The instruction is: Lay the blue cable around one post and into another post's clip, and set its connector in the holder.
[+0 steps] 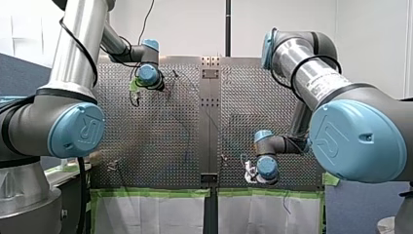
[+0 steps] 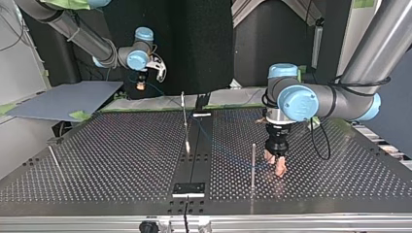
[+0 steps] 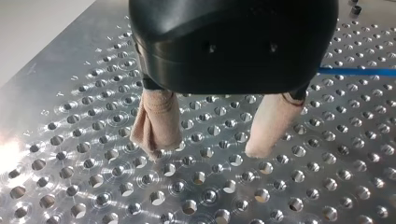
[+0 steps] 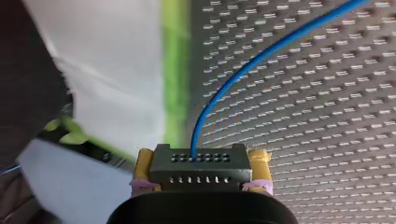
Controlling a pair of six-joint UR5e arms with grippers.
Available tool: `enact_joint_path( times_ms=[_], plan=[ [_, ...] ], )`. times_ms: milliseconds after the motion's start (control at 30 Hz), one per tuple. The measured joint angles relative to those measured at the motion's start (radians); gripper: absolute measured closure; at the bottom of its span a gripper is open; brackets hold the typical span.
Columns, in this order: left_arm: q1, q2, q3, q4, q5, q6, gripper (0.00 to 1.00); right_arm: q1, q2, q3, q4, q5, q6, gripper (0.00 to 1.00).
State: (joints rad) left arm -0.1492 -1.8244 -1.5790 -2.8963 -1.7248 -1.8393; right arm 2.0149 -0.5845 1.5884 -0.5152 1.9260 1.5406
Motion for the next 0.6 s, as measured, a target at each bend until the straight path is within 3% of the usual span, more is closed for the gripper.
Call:
enact_joint_path(
  times_ms=[233,467,600],
  plan=[
    [0.001,0.000,0.000,0.000,0.001,0.000,0.00,-0.017,0.061,0.061,-0.061,0.013,0.020,0.80],
    [0.001,0.000,0.000,0.000,0.001,-0.001,0.00,-0.021,0.124,0.124,-0.124,0.014,0.025,0.80],
    [0.002,0.000,0.001,0.000,0.002,-0.001,0.00,-0.026,0.163,0.163,-0.163,0.014,0.039,0.80]
  ],
)
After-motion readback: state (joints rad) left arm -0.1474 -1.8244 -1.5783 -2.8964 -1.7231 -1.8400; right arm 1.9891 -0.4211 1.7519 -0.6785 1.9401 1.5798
